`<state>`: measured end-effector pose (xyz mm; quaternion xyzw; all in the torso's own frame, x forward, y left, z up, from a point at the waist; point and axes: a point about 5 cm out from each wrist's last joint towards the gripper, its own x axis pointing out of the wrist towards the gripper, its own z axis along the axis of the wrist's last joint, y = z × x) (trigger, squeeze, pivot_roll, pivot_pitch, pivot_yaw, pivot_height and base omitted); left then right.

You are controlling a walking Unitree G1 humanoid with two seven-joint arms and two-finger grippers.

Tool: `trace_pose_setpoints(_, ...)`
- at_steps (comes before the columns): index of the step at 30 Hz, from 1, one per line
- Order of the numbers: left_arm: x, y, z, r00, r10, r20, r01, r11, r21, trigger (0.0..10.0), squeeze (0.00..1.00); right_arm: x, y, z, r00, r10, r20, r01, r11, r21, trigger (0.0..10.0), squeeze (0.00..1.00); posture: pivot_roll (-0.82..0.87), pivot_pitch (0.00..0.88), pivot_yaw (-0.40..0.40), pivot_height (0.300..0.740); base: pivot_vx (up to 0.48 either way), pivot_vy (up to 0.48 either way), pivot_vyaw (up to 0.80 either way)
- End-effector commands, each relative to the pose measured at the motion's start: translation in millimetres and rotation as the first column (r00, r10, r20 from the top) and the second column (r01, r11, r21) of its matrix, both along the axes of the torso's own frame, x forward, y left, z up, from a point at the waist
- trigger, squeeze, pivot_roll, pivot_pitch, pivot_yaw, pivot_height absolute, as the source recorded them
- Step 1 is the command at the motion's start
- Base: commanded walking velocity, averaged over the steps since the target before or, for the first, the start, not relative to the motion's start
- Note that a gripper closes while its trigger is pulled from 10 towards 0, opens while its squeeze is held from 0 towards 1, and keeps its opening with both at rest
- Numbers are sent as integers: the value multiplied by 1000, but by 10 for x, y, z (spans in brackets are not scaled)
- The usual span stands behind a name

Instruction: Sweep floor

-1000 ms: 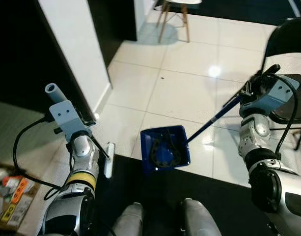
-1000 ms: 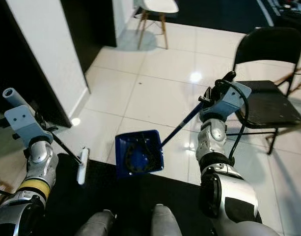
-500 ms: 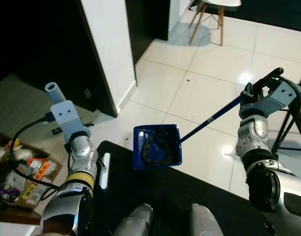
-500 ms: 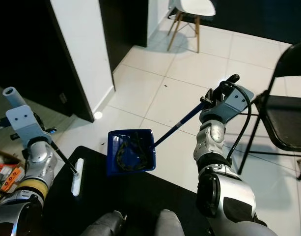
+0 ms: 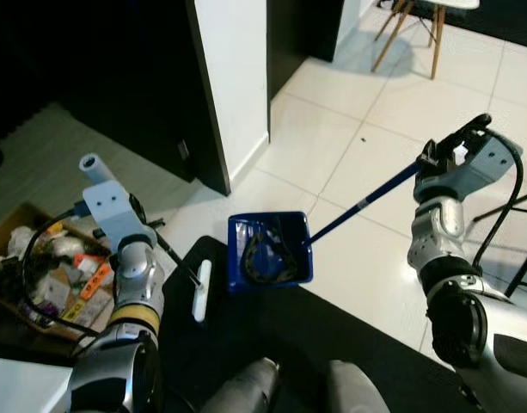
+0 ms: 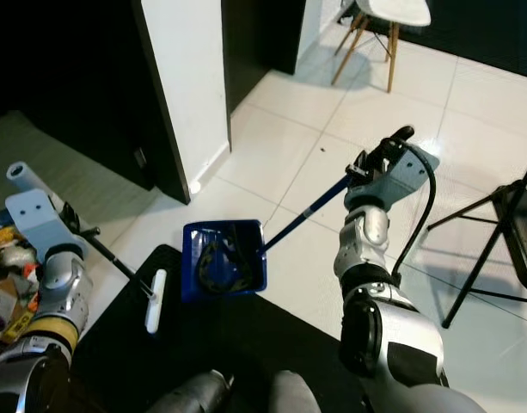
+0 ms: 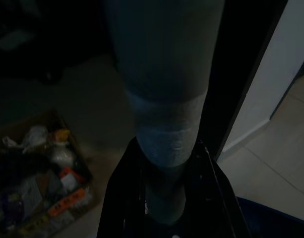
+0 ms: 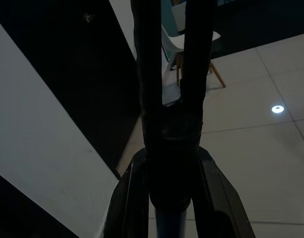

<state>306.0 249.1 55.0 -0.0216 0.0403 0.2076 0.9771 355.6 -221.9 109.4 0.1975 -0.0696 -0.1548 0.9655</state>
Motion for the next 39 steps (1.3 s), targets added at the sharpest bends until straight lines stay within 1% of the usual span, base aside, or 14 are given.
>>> trace_pose_setpoints(1, -22, 72, 21, 1000, 5, 10, -5, 1000, 17, 10000, 0, 58, 45, 111, 999, 9, 44, -9, 1000, 11, 10000, 0, 49, 0, -15, 740, 0, 0, 794)
trace_pose_setpoints(3, -23, 66, 21, 1000, 1, 12, -1, 1000, 16, 10000, 0, 59, 48, 112, 999, 11, 45, -11, 1000, 11, 10000, 0, 49, 0, -14, 740, 0, 0, 794)
trace_pose_setpoints(6, -26, 36, 6, 1000, -16, 15, 16, 1000, -13, 10000, 0, 63, 55, 116, 999, 15, 47, -16, 1000, 10, 10000, 0, 50, 0, -15, 740, 0, 0, 794)
trace_pose_setpoints(9, -22, 16, 0, 999, -32, 10, 32, 999, -13, 10000, 0, 64, 58, 116, 999, 18, 47, -19, 1000, 10, 10000, 0, 50, 0, -16, 740, 0, 0, 794)
trace_pose_setpoints(13, -28, -11, -4, 998, -68, -8, 68, 996, 53, 10000, 0, 70, 93, 109, 998, 39, 44, -39, 999, 5, 10000, 0, 51, 0, -18, 740, 0, 0, 794)
trace_pose_setpoints(17, -37, -10, -19, 997, -69, -19, 70, 996, 57, 10000, 0, 72, 105, 106, 998, 41, 42, -41, 999, 7, 10000, 0, 53, 0, -20, 740, 0, 0, 794)
trace_pose_setpoints(19, -36, -13, -15, 997, -75, -20, 77, 995, 66, 10000, 0, 75, 104, 109, 998, 38, 41, -39, 999, 11, 10000, 0, 55, 0, -22, 740, 0, 0, 794)
trace_pose_setpoints(21, -36, -5, -1, 997, -77, -23, 79, 992, 99, 10000, 0, 78, 94, 111, 999, 29, 38, -30, 999, 20, 10000, 0, 56, 0, -22, 740, 0, 0, 794)
trace_pose_setpoints(24, -34, -7, 2, 997, -80, -23, 82, 992, 100, 10000, 0, 80, 86, 113, 999, 23, 38, -24, 999, 27, 10000, 0, 56, 0, -22, 740, 0, 0, 794)
trace_pose_setpoints(26, -28, -19, 3, 995, -99, -28, 101, 990, 102, 10000, 0, 81, 75, 114, 999, 14, 37, -16, 999, 39, 10000, 0, 59, 0, -22, 740, 0, 0, 794)
trace_pose_setpoints(28, -21, -61, 1, 989, -143, -31, 145, 984, 102, 10000, 0, 79, 38, 110, 999, -13, 35, 10, 997, 81, 10000, 0, 62, 0, -21, 740, 0, 0, 794)
trace_pose_setpoints(29, -21, -61, 1, 989, -143, -31, 145, 984, 102, 10000, 0, 79, 38, 110, 999, -13, 35, 10, 997, 81, 10000, 0, 62, 0, -21, 740, 0, 0, 794)
trace_pose_setpoints(31, -31, -92, -11, 985, -168, -36, 171, 979, 108, 10000, 0, 71, -5, 100, 998, -44, 34, 39, 991, 128, 10000, 0, 63, 0, -19, 740, 0, 0, 794)
trace_pose_setpoints(39, -56, -92, -39, 984, -169, -49, 173, 979, 104, 10000, 0, 53, -82, 82, 996, -83, 27, 77, 981, 179, 10000, 0, 61, 0, -19, 740, 0, 0, 694)
